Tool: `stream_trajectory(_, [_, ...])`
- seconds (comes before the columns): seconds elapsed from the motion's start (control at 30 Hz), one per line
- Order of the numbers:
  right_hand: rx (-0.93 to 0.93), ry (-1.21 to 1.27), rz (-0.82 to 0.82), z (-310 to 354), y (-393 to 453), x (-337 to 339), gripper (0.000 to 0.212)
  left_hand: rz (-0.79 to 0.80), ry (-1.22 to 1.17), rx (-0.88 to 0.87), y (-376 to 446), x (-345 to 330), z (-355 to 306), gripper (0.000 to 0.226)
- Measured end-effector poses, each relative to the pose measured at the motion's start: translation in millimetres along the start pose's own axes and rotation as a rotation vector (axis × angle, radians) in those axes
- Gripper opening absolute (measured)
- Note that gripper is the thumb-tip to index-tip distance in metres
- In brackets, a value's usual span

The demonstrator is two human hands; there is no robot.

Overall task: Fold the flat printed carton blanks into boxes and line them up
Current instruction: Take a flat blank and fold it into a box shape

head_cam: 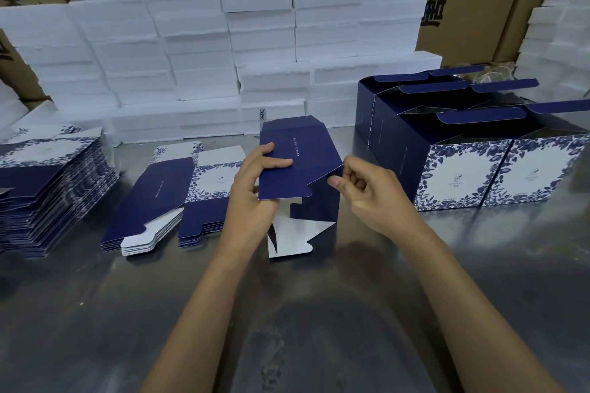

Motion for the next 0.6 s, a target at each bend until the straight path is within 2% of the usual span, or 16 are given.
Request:
stream_trajectory(0.37, [-0.003,0.032,-0.005,10.7,-4.1,9.8,0.027,-0.014,0.001,0.000,0.8,0.1,1.8,0.040])
stream_trajectory(0.43, [0.015,0.063,-0.105,16.5,-5.4,14.3,0.022,-0.008,0.012,0.002,0.9,0.5,1.4,0.042])
stream_trajectory(0.5, [0.032,0.133,-0.222,25.7,-8.4,16.2,0.006,0.001,0.014,-0.001,0.1,0.0,0.1,0.043])
stream_trajectory(0.53, [0.023,0.163,-0.220,29.5,-9.5,12.6,0.010,0.003,0.015,-0.004,-0.3,-0.4,-0.5,0.043])
stream_trajectory(0.6, [0.004,0.185,-0.105,31.8,-10.8,-1.0,0.032,0.022,0.034,0.000,-0.4,-1.6,-0.7,0.043])
Point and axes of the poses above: each hand's wrist, its own y-axis towards the middle knuckle, its own x-axis out of the back of the hand, z = x × y, the point moved 5 cm from there along y, towards the middle knuckle, and after that the axes turned 6 degrees about -x, right-handed, at the moved point
